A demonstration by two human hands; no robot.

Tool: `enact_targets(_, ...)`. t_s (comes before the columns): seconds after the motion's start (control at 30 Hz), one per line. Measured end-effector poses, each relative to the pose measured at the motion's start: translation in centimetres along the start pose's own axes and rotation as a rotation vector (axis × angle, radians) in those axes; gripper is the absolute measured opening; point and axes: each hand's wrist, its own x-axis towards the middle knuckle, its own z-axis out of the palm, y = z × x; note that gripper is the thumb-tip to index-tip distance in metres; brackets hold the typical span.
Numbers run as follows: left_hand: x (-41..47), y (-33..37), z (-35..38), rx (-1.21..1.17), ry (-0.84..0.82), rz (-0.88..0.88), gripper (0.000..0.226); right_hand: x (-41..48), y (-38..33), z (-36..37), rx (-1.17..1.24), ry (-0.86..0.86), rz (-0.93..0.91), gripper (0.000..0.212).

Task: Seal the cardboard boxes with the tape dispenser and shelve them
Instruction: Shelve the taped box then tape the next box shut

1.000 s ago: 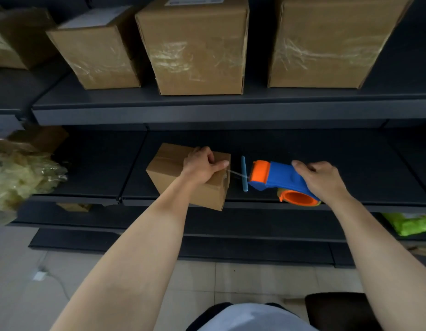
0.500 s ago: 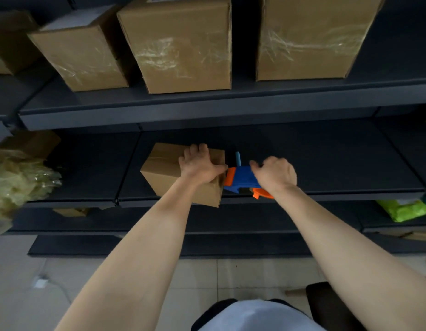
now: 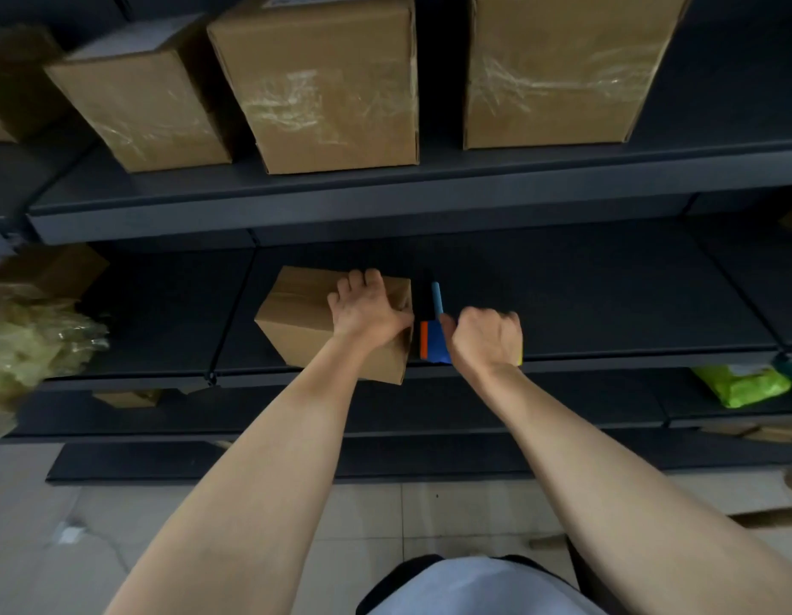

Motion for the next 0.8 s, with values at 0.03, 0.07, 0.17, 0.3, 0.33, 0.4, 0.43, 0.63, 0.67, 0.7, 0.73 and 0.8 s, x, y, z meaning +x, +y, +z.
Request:
enact_targets(0.03,-0.2,-0.1,-0.1,-0.002,0.005,0.01,0.079,-0.3,0.3,0.0,0.015,0.006,0.014,0.046)
enact_targets(0.07,-0.3,-0.1,-0.3,-0.007,-0.001,0.016,0.075,-0.5,0.6,-0.1,0.035,0.036,0.033,0.047)
enact_targets(0.17,-0.1,-0.7,-1.5,-0.171,-0.093,-0.017,0.05,0.0,2.1,-0.8,0.091,0.143,0.138,0.051)
enact_targets(0.3,-0.4,-2.3,-2.8,-0.537,-0.214,-0.075,0.022,1.5,4.4,-0.6,0.205,0.127,0.32,0.05)
enact_targets(0.33,-0.7,-2.3,-2.9,-0.557,-0.216,-0.061,0.021,1.8,4.9,-0.2,0.221,0.098,0.357,0.048)
enact_targets(0.4,-1.0,-2.0,-2.6,-0.483,-0.206,-0.037,0.034,2.0,5.6,0.6,0.198,0.031,0.395,0.046)
enact_targets(0.43,-1.1,-1.6,-2.4,-0.377,-0.187,-0.033,0.042,2.0,5.8,1.0,0.169,-0.003,0.4,0.045)
enact_targets(0.63,-1.6,0.4,-1.0,-0.049,0.013,-0.039,0.061,1.8,5.8,2.7,0.001,-0.17,0.374,0.04)
enact_targets(0.67,-1.7,0.6,-0.8,-0.045,0.034,-0.043,0.062,1.9,5.6,2.8,-0.008,-0.181,0.372,0.04)
enact_targets(0.7,-1.9,0.7,-0.6,-0.034,0.058,-0.045,0.062,1.9,5.5,2.9,-0.01,-0.198,0.377,0.041)
enact_targets(0.73,-2.1,1.0,-0.3,-0.019,0.084,-0.048,0.063,1.9,5.4,3.0,-0.012,-0.22,0.386,0.041)
enact_targets(0.8,-2.6,1.5,0.2,0.007,0.127,-0.049,0.065,1.8,5.3,3.3,-0.028,-0.258,0.398,0.042)
